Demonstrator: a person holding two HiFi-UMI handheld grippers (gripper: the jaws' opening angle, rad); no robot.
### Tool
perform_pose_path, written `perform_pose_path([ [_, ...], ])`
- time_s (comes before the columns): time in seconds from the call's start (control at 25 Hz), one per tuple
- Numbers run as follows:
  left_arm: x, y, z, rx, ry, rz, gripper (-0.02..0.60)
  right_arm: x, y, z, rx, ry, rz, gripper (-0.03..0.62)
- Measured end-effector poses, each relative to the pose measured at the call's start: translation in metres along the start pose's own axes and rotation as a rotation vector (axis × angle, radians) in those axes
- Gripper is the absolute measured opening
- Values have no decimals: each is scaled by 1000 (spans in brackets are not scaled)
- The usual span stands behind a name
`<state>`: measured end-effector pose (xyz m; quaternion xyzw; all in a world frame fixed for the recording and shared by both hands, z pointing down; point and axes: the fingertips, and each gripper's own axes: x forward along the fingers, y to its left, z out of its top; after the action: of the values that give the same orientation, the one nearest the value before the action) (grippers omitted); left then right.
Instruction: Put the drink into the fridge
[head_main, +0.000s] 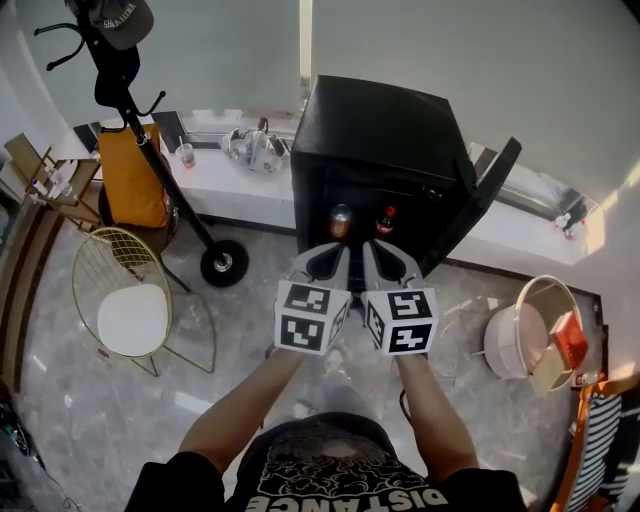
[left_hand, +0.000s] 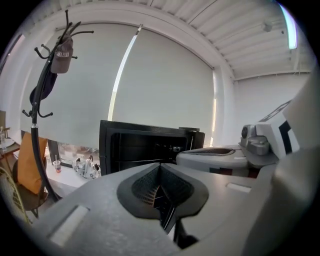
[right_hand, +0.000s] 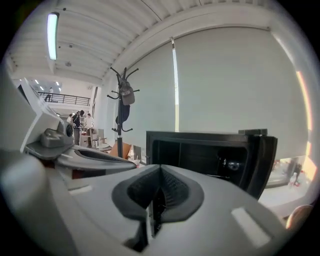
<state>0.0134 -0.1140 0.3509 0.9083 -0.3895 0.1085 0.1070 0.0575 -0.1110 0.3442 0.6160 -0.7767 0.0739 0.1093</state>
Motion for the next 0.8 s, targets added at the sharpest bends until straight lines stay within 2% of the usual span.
perform_pose_path([
  [0.2, -13, -12, -1, 9, -7, -14, 5, -19, 12, -2, 32, 0, 14, 2],
  [0.8, -32, -25, -4, 27, -17, -19, 5, -45, 15, -5, 38, -17, -19, 2],
])
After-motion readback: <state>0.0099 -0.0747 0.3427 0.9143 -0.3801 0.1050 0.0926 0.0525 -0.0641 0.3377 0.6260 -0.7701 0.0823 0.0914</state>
